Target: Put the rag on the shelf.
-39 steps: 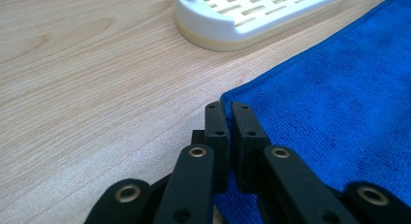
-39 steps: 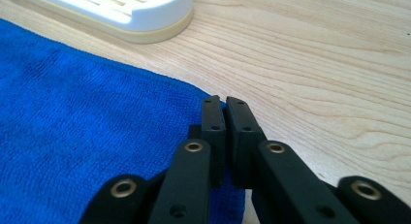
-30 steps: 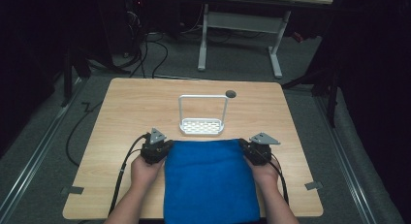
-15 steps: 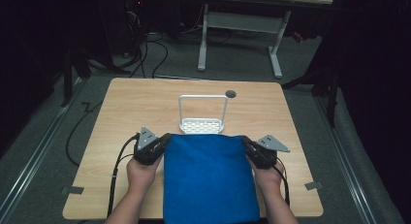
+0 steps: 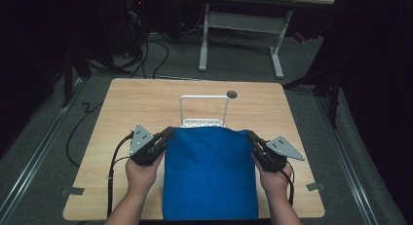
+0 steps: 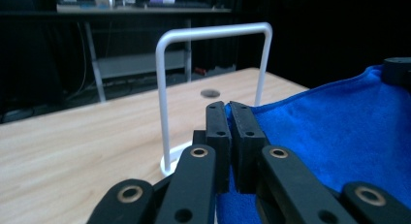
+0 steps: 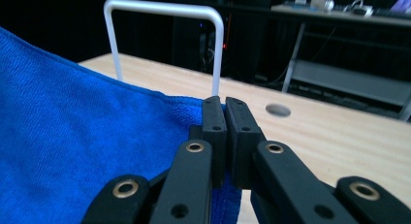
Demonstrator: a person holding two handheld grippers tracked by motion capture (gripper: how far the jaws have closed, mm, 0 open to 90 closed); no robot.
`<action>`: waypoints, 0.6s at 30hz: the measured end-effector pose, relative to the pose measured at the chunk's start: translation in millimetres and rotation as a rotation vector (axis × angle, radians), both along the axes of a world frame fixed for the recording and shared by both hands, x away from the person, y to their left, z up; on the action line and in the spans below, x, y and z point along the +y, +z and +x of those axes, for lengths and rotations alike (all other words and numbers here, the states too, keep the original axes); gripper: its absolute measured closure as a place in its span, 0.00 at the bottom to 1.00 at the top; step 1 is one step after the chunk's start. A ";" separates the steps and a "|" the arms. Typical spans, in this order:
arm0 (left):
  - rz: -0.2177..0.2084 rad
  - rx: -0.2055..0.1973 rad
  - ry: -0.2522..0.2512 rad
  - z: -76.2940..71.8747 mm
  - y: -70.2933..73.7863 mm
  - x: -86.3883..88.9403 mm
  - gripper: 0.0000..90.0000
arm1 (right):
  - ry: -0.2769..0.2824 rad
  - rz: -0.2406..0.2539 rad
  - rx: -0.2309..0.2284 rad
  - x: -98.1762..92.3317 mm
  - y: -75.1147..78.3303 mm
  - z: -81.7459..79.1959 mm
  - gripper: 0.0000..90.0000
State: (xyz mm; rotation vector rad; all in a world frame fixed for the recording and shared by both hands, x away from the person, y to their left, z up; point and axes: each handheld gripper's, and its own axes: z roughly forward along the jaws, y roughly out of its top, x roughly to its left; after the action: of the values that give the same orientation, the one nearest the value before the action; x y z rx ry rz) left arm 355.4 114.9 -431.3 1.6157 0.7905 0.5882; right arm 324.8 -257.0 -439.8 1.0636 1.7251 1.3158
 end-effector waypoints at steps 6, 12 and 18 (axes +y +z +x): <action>-0.019 -0.028 -0.001 -5.3 11.2 1.6 0.97 | 0.009 0.027 -0.066 1.4 20.9 -9.1 0.98; -0.031 -0.075 0.014 -4.8 29.0 1.3 0.98 | 0.013 0.037 -0.104 2.7 34.4 -11.2 0.98; -0.038 -0.116 0.035 0.1 53.4 4.7 0.98 | 0.017 0.047 -0.141 3.5 52.3 -6.7 0.98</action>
State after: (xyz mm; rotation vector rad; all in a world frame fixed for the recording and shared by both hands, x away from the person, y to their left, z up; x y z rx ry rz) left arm 355.4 119.6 -377.9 1.5219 0.7409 0.6818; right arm 318.1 -253.4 -387.4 0.9596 1.6099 1.4135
